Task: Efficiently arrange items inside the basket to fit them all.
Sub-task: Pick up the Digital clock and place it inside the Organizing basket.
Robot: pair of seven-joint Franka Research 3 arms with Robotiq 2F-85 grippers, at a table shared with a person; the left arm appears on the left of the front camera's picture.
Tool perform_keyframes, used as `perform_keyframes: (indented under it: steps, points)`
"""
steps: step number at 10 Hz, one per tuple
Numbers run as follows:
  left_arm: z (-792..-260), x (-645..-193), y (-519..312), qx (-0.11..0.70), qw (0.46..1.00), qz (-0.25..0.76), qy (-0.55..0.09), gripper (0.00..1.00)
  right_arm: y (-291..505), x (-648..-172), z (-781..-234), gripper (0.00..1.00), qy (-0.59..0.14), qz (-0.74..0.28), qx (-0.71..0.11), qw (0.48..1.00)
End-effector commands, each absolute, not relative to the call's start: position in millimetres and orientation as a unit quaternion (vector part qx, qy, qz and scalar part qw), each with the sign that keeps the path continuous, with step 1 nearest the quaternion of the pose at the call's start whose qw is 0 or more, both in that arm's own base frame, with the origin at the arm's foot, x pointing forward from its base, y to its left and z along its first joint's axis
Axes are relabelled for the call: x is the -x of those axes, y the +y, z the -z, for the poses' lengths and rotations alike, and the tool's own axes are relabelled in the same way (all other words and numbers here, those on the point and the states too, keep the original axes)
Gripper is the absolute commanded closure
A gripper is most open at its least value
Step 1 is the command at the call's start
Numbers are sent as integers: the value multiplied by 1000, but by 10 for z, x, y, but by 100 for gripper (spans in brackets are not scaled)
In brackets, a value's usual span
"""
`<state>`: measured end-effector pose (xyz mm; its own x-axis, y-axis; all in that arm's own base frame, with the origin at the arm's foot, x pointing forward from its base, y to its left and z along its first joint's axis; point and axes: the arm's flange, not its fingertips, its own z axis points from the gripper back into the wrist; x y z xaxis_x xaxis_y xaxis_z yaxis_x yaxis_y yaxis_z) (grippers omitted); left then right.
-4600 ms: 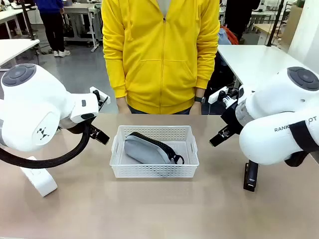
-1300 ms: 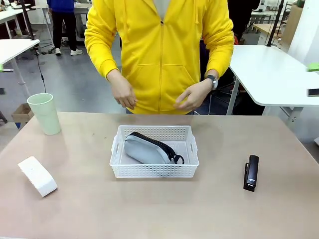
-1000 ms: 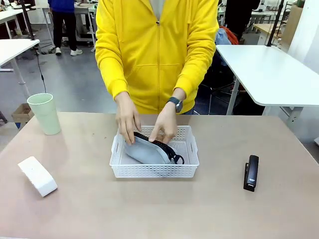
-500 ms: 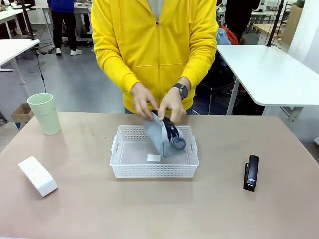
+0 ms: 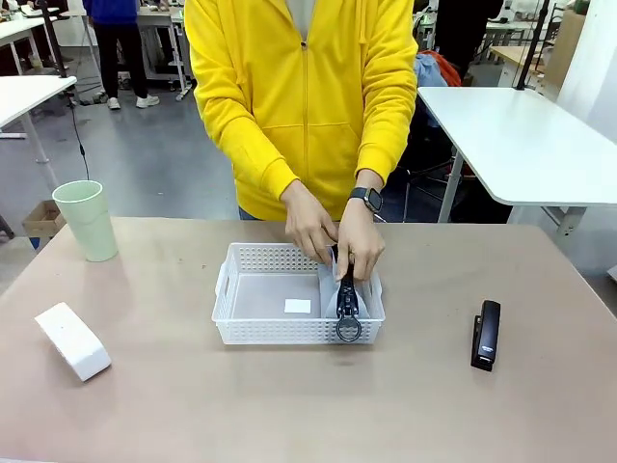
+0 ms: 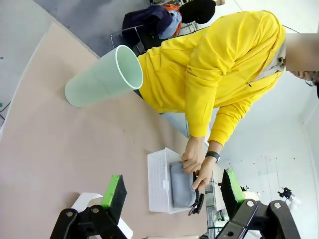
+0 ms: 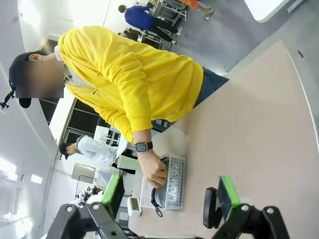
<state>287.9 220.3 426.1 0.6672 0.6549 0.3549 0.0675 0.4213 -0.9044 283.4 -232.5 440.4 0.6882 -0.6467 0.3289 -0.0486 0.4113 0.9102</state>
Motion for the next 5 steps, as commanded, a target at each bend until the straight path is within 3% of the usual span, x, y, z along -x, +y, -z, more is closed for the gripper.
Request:
perform_keyframes:
  steps: [1,2,5]
  points:
    - [-4254,-2882,2198,505,761,-186,-361,0,-2336,-2856,-4428,0,-351,196,-513,759]
    - [-4261,-2879,2203,502,762,-193,-360,0,-2336,-2856,-4428,0,-351,196,-513,759]
    - [-4693,-2776,1712,342,885,-142,-281,0,-2336,-2856,-4428,0,-351,196,-513,759]
